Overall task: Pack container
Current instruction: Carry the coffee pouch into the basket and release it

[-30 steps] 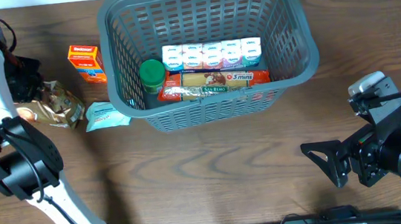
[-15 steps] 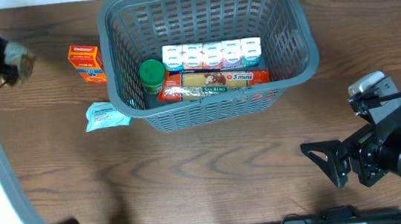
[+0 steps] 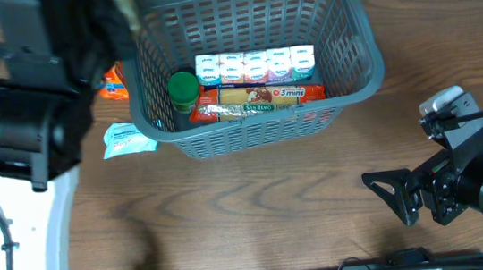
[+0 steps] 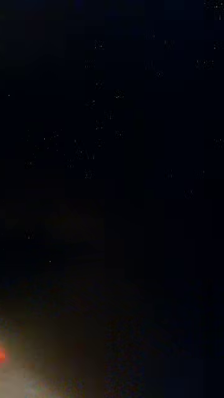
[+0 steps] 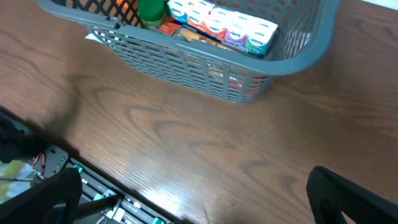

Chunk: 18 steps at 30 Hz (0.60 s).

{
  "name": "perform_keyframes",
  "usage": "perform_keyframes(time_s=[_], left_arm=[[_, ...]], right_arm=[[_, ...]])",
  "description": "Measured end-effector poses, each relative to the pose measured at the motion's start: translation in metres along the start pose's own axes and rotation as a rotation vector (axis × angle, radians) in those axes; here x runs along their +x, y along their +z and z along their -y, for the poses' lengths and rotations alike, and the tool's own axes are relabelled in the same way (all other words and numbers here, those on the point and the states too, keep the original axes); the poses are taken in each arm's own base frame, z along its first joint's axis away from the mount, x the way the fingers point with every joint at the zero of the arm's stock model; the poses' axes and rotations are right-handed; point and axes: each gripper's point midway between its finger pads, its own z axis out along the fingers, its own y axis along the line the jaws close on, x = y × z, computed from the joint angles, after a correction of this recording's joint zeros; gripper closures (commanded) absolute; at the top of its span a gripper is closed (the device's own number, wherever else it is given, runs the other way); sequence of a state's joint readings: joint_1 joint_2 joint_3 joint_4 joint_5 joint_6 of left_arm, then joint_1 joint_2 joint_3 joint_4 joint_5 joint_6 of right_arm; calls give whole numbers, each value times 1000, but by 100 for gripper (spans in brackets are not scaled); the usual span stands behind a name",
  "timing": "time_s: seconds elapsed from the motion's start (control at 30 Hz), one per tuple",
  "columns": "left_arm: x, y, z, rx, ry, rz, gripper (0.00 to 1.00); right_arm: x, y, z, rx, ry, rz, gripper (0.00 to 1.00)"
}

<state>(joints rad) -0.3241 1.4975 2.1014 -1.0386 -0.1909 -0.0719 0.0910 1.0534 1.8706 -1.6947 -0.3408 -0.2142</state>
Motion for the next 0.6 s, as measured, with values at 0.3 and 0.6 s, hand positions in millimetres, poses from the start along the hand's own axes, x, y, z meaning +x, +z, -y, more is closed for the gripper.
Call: perform_keyframes(time_s=[0.3, 0.6], left_arm=[[27, -33, 97, 237, 623, 16, 94], [49, -73, 113, 393, 921, 51, 94]], right_arm=[[0, 0, 0, 0, 0, 0, 1], [0, 0, 0, 0, 0, 0, 1]])
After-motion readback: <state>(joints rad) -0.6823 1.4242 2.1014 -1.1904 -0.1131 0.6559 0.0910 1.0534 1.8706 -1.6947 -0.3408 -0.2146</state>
